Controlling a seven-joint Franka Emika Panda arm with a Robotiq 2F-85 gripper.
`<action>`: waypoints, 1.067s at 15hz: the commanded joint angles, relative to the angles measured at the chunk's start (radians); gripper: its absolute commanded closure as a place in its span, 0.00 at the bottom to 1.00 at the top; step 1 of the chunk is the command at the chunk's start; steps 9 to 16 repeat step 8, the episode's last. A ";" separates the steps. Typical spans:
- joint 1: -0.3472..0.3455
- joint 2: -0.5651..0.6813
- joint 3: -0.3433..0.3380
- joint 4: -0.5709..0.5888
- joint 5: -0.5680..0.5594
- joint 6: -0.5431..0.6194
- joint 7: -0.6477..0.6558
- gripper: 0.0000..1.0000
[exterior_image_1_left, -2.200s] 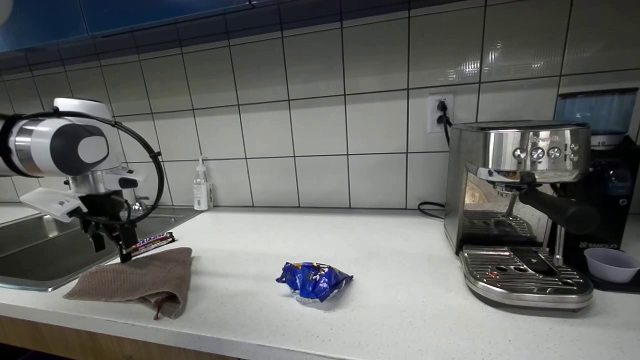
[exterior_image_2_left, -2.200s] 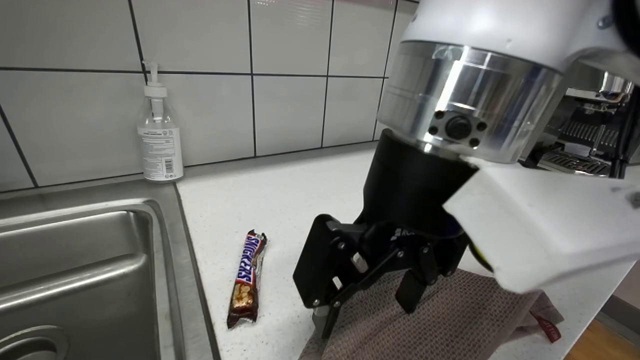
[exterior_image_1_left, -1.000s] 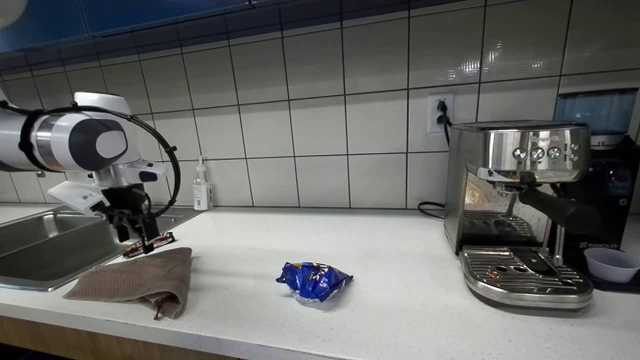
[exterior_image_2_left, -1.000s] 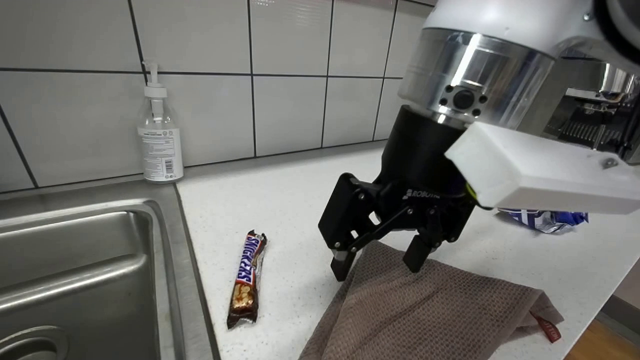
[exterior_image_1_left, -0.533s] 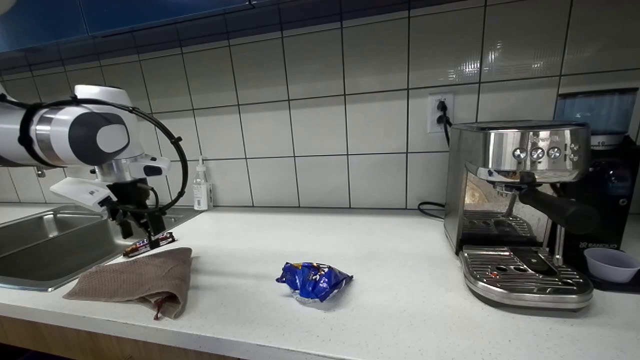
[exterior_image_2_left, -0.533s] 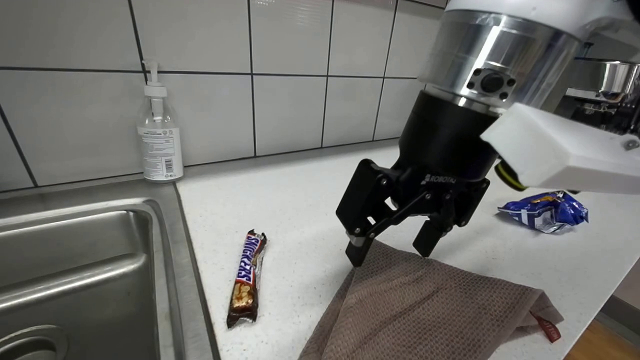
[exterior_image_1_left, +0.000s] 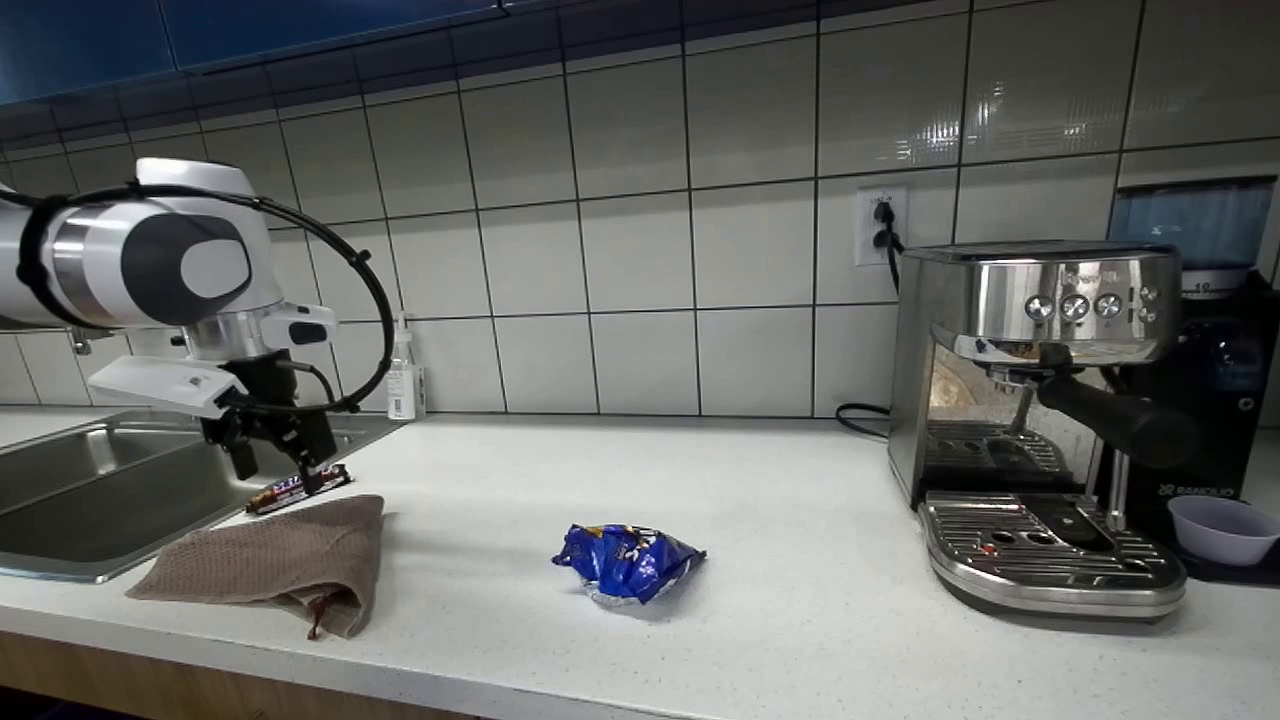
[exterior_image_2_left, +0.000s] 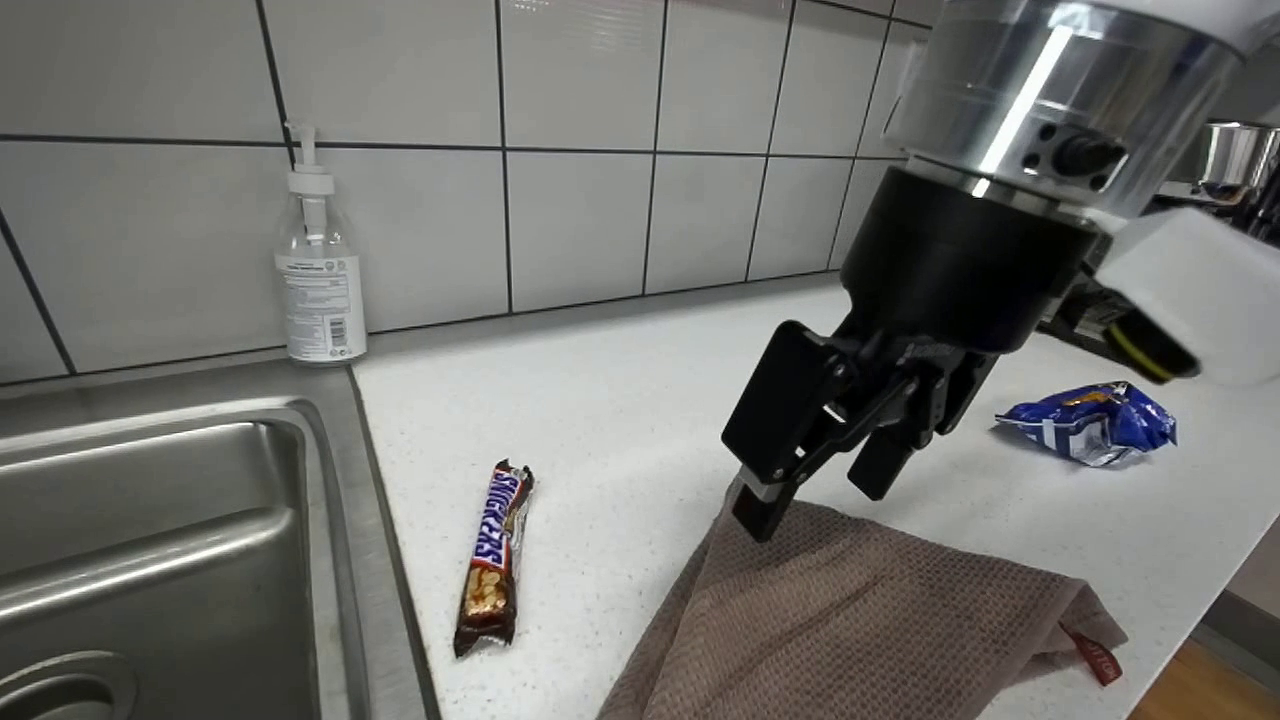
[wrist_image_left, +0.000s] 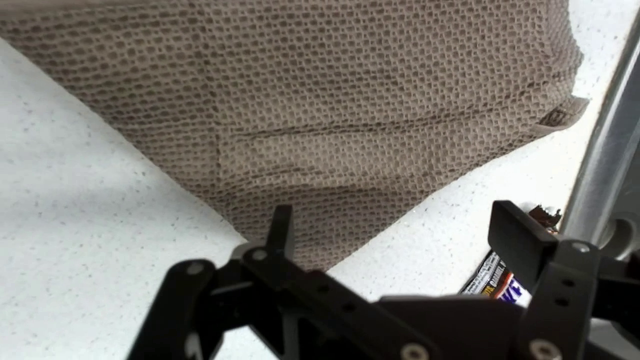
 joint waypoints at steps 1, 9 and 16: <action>-0.016 -0.062 0.004 -0.051 -0.015 -0.002 -0.093 0.00; -0.010 -0.028 0.010 -0.030 0.001 -0.002 -0.075 0.00; -0.010 -0.028 0.010 -0.030 0.001 -0.002 -0.075 0.00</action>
